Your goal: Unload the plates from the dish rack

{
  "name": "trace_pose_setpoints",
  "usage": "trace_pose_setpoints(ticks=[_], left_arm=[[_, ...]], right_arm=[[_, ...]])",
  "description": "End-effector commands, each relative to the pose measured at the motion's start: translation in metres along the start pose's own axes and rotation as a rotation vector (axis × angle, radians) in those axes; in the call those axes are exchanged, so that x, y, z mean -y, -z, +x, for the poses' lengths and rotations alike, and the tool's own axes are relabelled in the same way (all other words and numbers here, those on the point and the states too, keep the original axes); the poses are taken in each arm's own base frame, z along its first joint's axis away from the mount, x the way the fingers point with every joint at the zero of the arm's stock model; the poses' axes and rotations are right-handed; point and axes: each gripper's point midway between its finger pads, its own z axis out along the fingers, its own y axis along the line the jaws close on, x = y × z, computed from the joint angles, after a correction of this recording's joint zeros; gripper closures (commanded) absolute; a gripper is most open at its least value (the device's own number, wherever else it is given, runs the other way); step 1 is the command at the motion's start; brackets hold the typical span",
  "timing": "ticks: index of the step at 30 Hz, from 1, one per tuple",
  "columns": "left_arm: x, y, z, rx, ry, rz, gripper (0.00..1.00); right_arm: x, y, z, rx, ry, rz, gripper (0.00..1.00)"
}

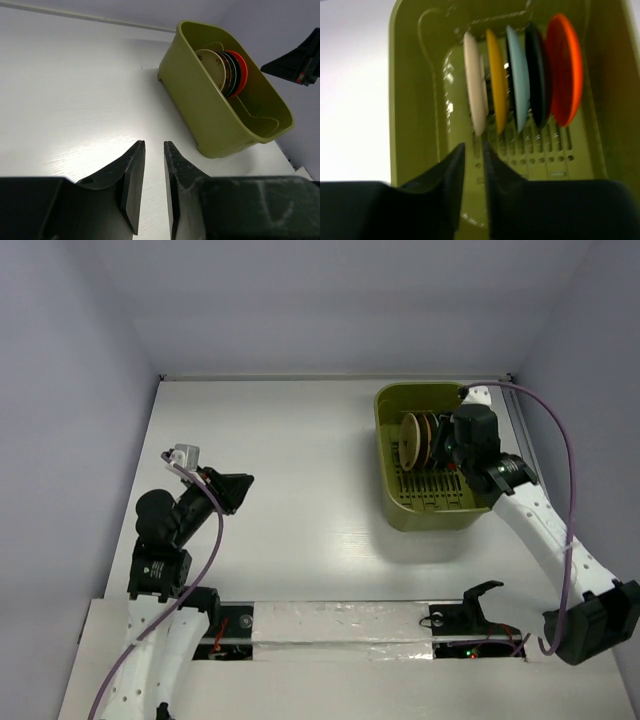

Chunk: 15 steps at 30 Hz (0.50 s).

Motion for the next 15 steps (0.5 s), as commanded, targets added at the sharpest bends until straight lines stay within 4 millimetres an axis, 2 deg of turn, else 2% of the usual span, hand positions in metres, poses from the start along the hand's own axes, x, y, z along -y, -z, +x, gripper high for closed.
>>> trace_pose_setpoints(ticks=[1,2,4,9,15], left_arm=[[0.000,0.002,-0.007,0.043,-0.015,-0.003,0.81],[0.000,0.002,-0.008,0.044,-0.017,-0.004,0.79],[0.000,0.003,-0.008,0.046,-0.015,-0.005,0.75],[0.001,0.004,-0.009,0.055,-0.017,-0.006,0.67],[0.003,0.004,-0.007,0.049,-0.016,0.005,0.65]], right_arm=[[0.003,0.004,-0.048,0.126,0.032,0.097,0.71],[0.007,-0.006,-0.043,0.101,0.048,0.132,0.69],[-0.002,-0.010,-0.044,0.090,0.069,0.128,0.63],[-0.012,-0.034,-0.034,0.041,0.114,0.165,0.62],[-0.020,-0.053,-0.030,0.012,0.154,0.192,0.62]])
